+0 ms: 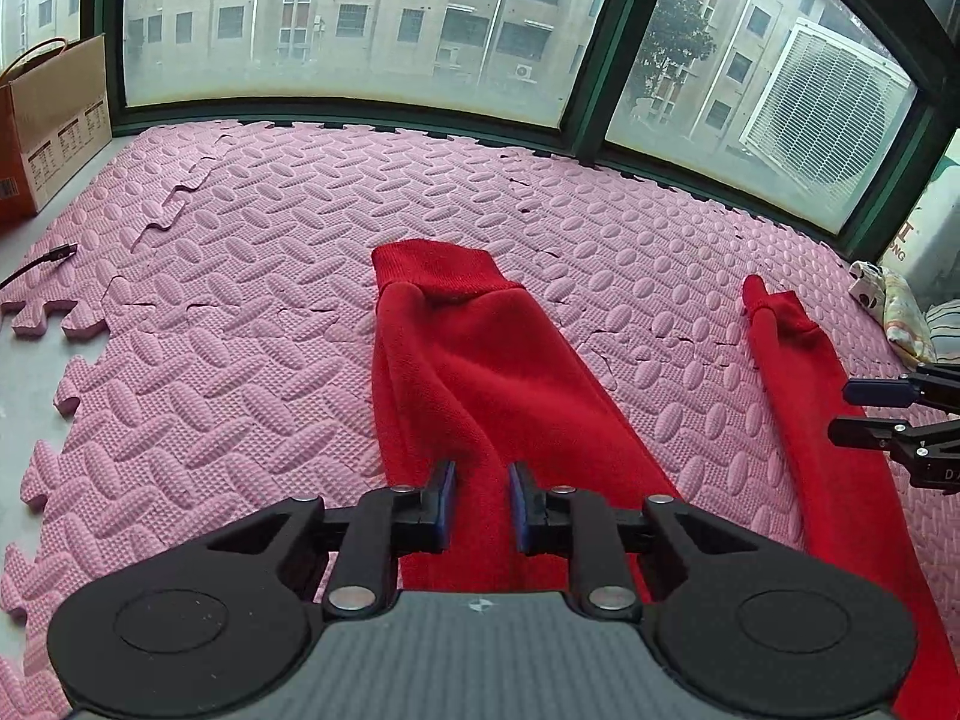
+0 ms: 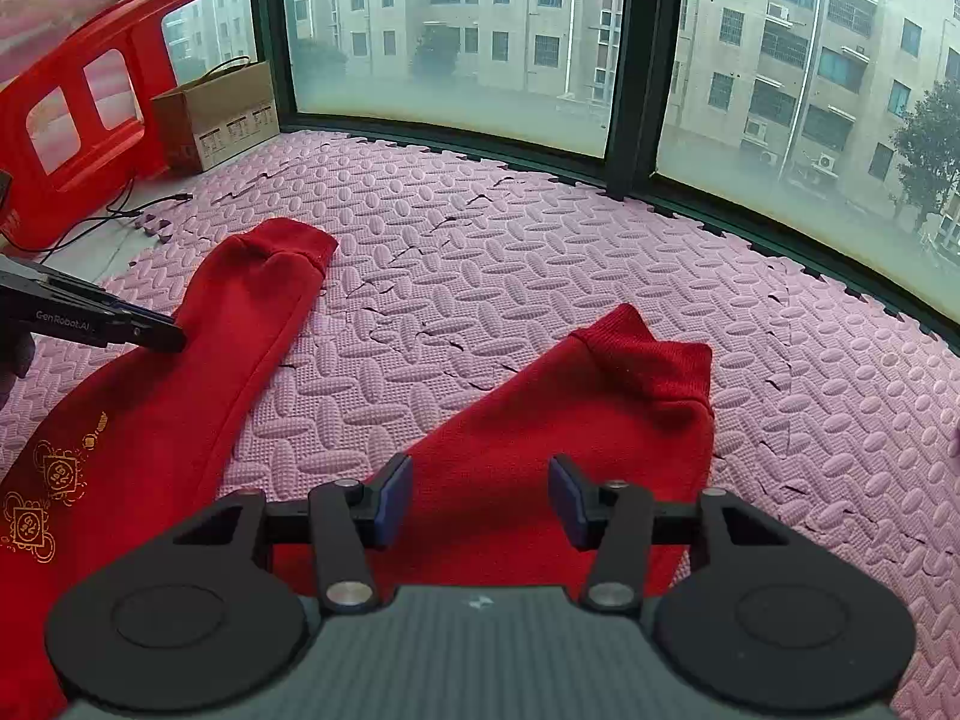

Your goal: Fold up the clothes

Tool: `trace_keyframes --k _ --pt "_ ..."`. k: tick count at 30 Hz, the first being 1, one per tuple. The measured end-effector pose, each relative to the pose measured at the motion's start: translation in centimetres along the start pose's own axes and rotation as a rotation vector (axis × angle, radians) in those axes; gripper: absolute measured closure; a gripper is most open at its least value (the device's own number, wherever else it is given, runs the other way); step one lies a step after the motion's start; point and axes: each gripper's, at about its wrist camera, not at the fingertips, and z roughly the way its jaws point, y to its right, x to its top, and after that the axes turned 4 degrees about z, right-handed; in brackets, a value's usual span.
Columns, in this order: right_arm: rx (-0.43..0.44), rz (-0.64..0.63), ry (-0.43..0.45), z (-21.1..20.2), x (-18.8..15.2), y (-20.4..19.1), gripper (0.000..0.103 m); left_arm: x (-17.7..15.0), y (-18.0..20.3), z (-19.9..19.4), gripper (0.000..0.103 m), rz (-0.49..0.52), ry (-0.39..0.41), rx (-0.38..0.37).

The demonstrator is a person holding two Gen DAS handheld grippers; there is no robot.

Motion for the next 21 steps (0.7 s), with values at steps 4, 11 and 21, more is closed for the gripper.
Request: trace_keyframes --k 4,11,21 --pt "0.038 -0.015 0.001 0.2 1.1 -1.4 0.053 0.2 -0.3 -0.8 0.081 -0.018 0.027 -0.001" --pt "0.129 -0.114 -0.016 2.7 3.6 -6.1 0.054 0.5 -2.7 -1.6 0.081 -0.069 0.040 0.040" --pt "0.186 -0.235 -0.055 9.2 5.0 -12.5 0.072 0.3 -3.6 -1.0 0.081 -0.088 0.035 0.028"
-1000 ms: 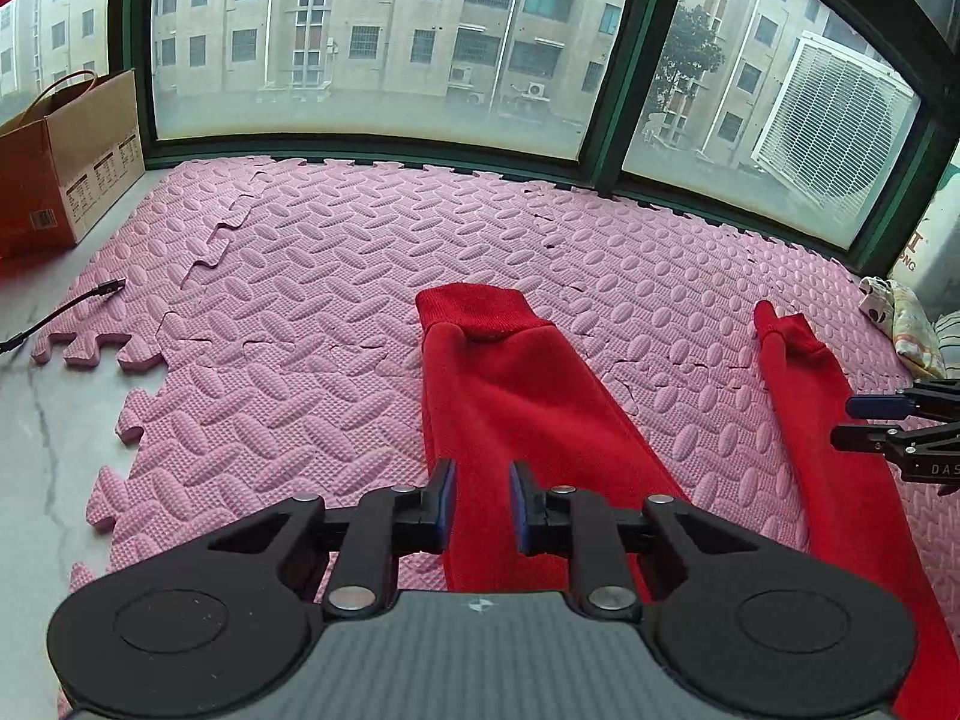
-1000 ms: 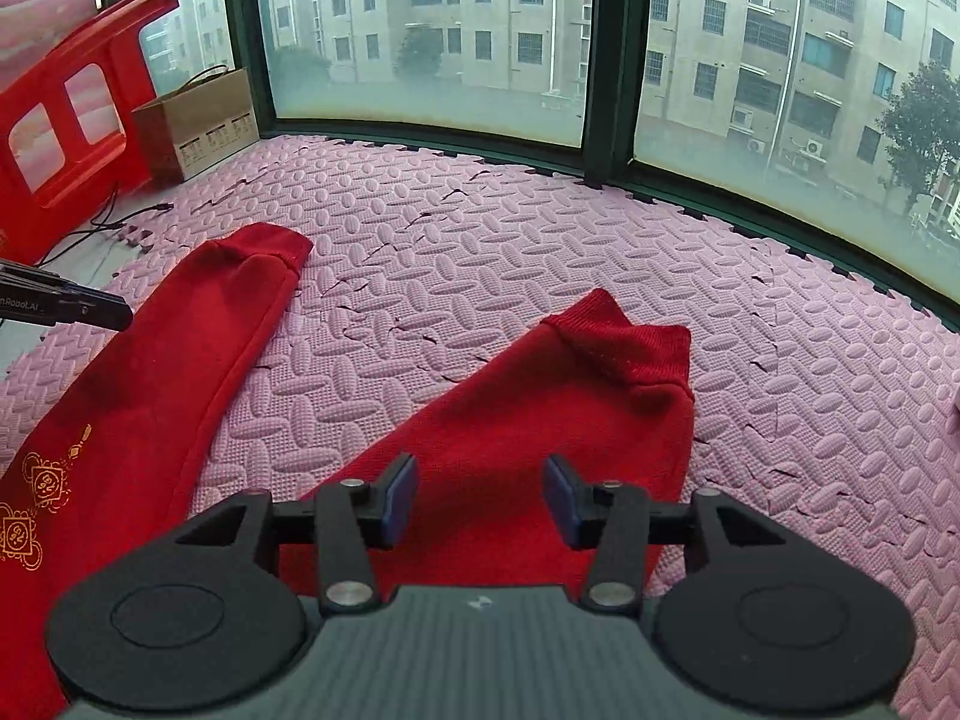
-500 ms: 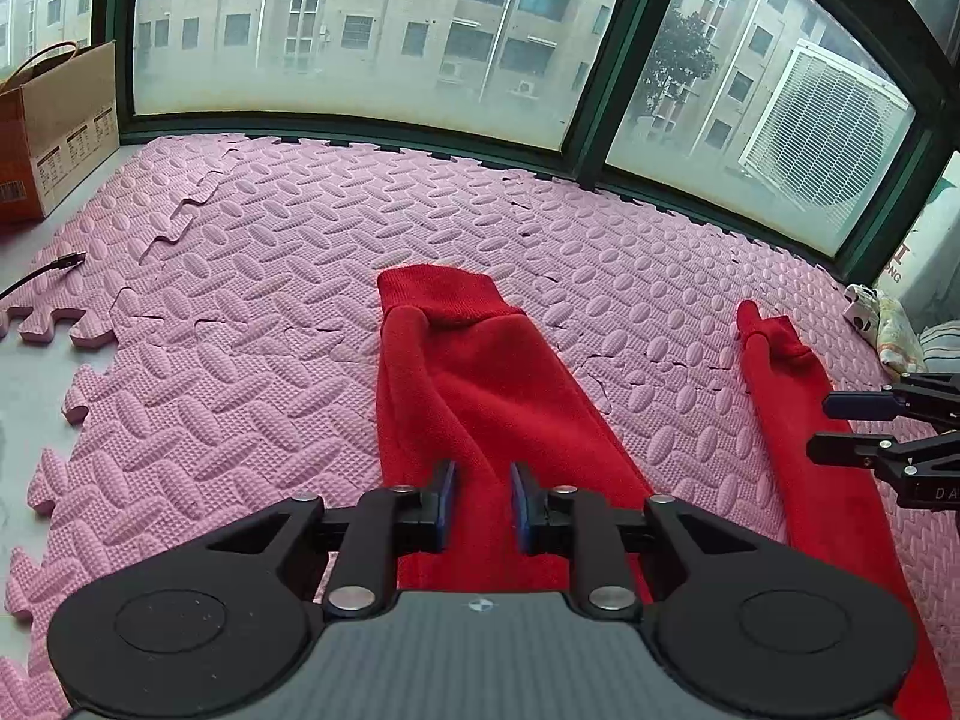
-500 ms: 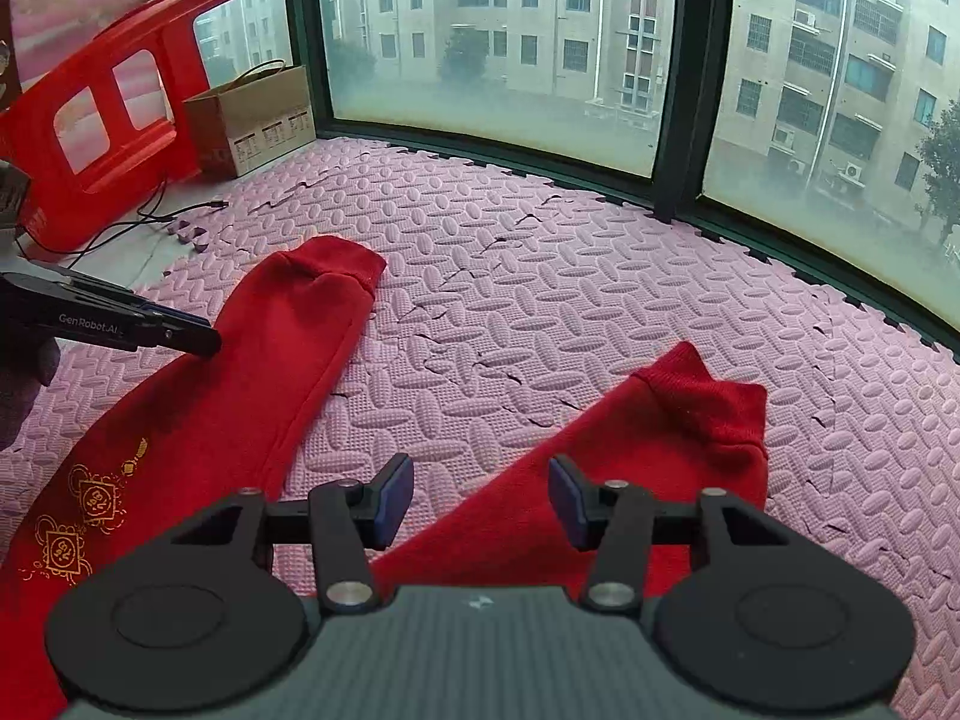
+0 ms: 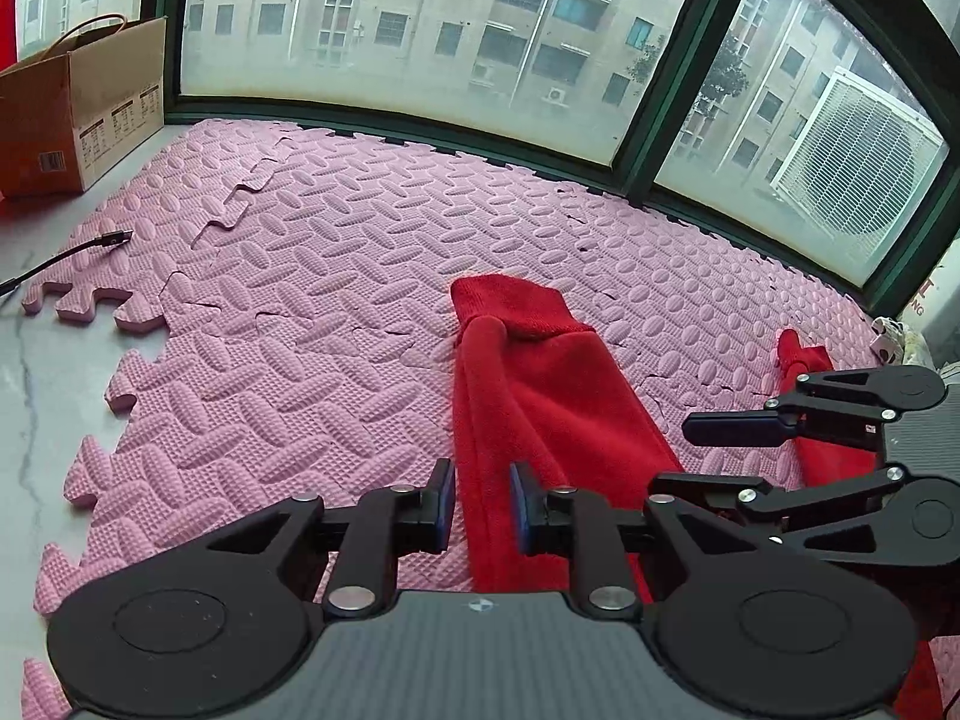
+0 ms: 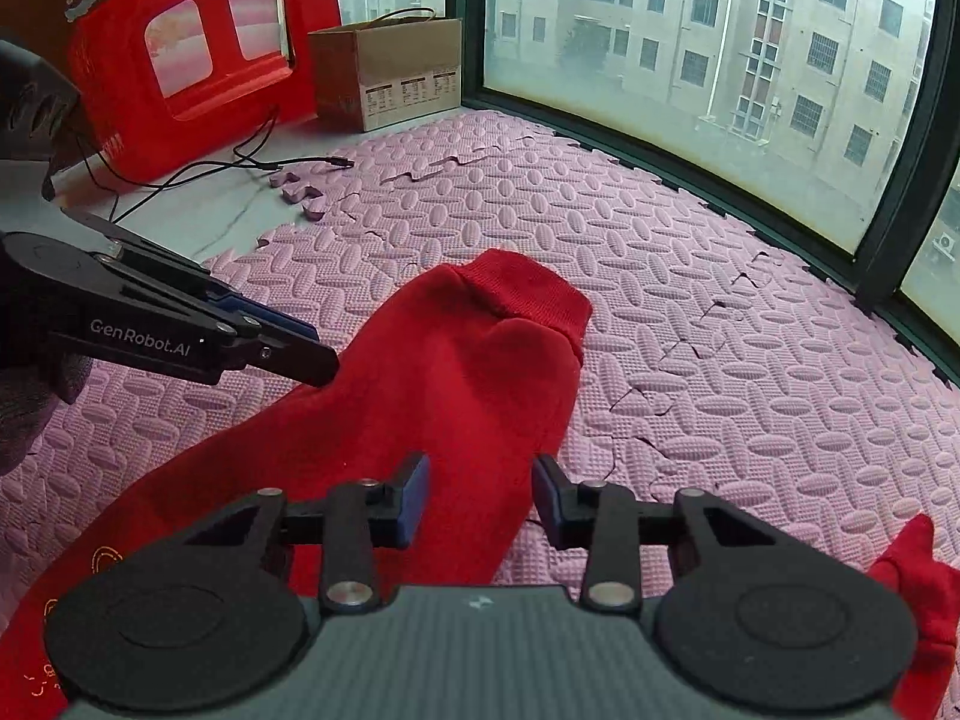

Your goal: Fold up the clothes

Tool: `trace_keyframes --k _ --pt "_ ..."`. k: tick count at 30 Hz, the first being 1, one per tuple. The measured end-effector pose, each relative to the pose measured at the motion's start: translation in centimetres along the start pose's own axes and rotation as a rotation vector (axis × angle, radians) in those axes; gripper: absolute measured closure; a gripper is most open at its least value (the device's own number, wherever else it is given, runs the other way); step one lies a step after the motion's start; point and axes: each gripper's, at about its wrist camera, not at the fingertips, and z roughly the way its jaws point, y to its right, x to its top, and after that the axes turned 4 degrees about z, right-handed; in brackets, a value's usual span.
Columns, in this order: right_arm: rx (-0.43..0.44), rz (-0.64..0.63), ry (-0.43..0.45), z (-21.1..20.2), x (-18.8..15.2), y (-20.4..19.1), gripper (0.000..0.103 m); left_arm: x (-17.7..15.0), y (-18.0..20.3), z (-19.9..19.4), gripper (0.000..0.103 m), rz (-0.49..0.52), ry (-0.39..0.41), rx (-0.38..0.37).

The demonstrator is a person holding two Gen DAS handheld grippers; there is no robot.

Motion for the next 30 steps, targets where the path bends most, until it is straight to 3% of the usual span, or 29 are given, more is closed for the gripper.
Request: trace_keyframes --k 3,5,11,14,18,24,30 --pt "-0.025 -0.026 0.011 0.6 -0.3 -0.3 0.077 -0.1 0.1 0.3 0.082 0.013 -0.003 0.013" --pt "-0.094 -0.045 0.006 0.4 -0.5 -0.3 0.092 -0.2 0.1 0.5 0.082 0.023 -0.006 0.023" --pt "-0.130 -0.043 0.017 -0.2 -0.7 0.4 0.091 -0.2 -0.5 0.8 0.082 0.013 -0.007 0.052" --pt "-0.081 -0.044 0.073 -0.8 0.3 0.2 0.091 0.0 -0.4 0.5 0.082 0.007 0.003 0.036" --pt "-0.021 -0.074 0.072 0.5 1.3 -0.6 0.089 0.3 0.4 0.8 0.082 0.031 0.014 0.022" --pt "-0.165 -0.125 0.051 2.0 0.9 -0.1 0.089 0.3 0.6 2.0 0.082 0.074 -0.012 0.058" --pt "-0.108 -0.038 0.111 0.7 1.9 1.9 0.089 1.5 0.6 1.5 0.082 0.056 0.033 0.042"
